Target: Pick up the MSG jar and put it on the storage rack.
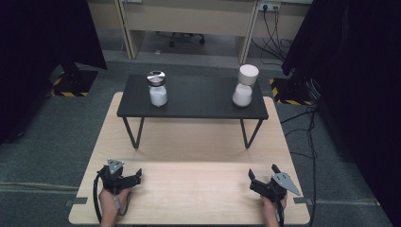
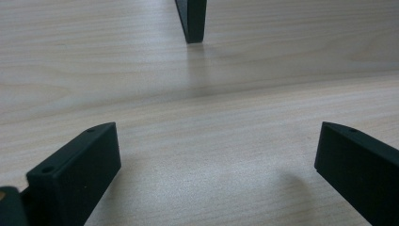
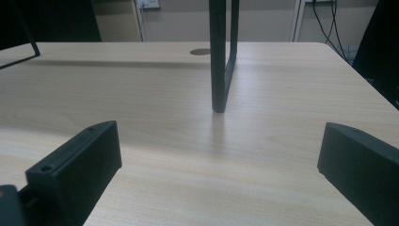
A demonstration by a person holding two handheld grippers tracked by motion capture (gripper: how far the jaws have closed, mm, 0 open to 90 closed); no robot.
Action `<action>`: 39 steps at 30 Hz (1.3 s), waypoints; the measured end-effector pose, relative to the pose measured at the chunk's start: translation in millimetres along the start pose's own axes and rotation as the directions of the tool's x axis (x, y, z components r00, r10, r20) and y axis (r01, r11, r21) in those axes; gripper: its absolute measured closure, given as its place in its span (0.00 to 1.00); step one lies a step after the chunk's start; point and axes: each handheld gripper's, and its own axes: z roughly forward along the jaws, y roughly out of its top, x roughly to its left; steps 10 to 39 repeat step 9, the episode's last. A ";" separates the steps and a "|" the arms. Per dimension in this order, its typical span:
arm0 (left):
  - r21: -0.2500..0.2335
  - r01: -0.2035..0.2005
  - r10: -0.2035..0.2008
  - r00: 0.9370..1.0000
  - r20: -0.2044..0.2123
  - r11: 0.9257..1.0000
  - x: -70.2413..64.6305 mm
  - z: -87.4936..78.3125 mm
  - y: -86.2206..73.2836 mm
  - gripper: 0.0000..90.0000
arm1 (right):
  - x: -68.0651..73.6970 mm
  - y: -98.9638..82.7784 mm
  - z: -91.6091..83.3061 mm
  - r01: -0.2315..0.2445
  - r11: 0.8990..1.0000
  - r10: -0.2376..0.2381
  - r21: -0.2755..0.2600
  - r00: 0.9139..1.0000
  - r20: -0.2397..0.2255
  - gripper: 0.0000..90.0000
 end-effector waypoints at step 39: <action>0.005 -0.008 0.008 1.000 -0.002 1.000 -0.8 -0.2 0.6 0.00 | 2.1 -3.2 -1.9 -0.011 1.000 0.011 -0.014 1.000 0.009 0.00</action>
